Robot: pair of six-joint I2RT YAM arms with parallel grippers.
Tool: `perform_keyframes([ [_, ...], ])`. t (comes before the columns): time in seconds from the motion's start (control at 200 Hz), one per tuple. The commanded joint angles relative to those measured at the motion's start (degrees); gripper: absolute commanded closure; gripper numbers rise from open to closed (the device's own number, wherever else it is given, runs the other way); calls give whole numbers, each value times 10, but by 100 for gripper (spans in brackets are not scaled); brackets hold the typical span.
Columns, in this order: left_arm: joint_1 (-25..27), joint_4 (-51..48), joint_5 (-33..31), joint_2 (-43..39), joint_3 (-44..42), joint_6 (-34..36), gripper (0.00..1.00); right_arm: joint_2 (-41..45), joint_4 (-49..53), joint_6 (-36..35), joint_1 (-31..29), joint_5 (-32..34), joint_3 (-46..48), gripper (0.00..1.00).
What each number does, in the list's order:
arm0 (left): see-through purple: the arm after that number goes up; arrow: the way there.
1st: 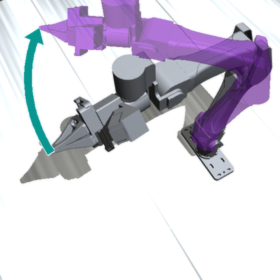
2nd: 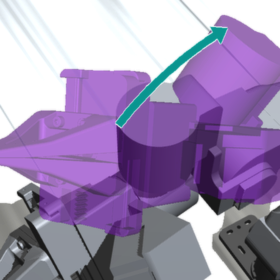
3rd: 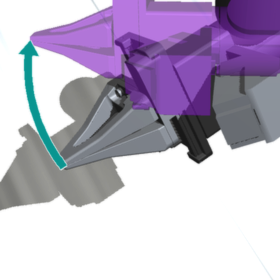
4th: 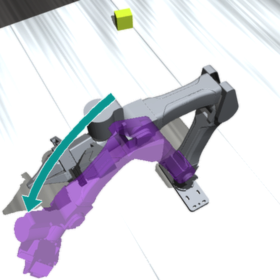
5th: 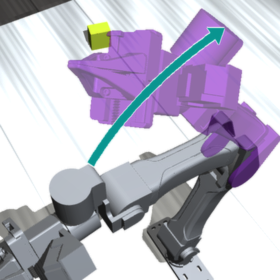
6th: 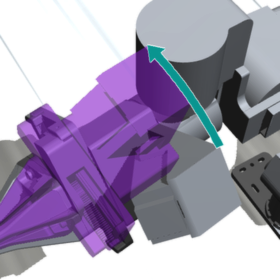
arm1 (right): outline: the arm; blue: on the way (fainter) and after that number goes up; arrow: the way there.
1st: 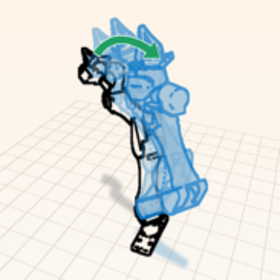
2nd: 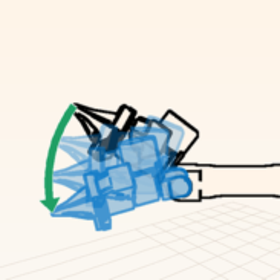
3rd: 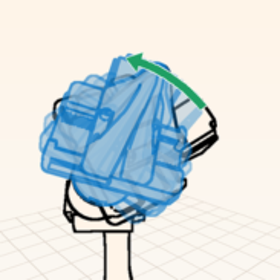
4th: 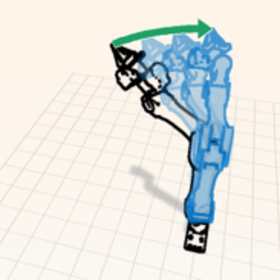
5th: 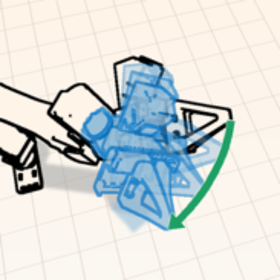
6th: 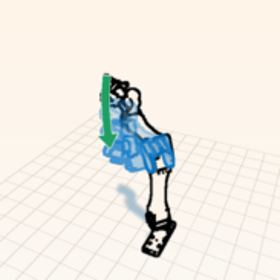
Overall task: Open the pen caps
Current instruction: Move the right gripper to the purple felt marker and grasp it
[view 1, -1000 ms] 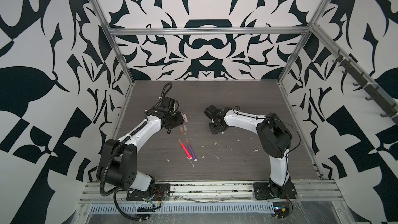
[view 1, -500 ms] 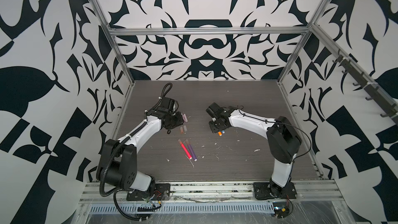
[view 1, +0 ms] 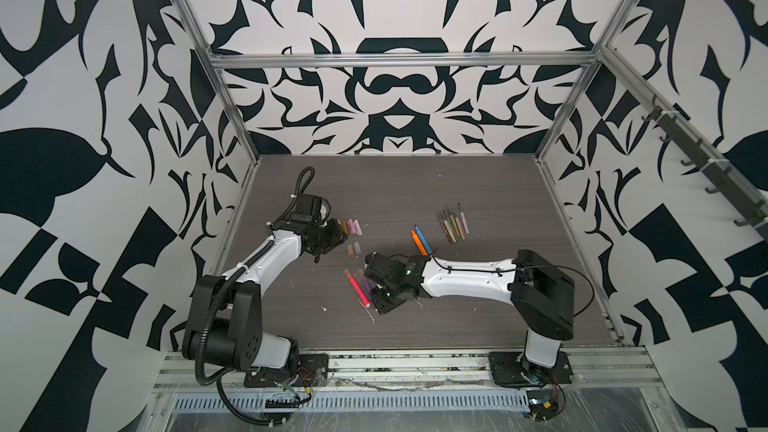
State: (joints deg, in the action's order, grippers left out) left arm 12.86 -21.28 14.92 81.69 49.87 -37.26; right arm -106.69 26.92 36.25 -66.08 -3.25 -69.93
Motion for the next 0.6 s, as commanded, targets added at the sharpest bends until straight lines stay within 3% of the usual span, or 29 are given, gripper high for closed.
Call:
perform_keyframes([
  [0.0,-2,6,13,-14,-6,-4,65,-17,-1,25,-7,13,-34,72],
  [0.595,-9,4,23,-21,-13,0,65,-85,102,17,-16,76,-106,74],
])
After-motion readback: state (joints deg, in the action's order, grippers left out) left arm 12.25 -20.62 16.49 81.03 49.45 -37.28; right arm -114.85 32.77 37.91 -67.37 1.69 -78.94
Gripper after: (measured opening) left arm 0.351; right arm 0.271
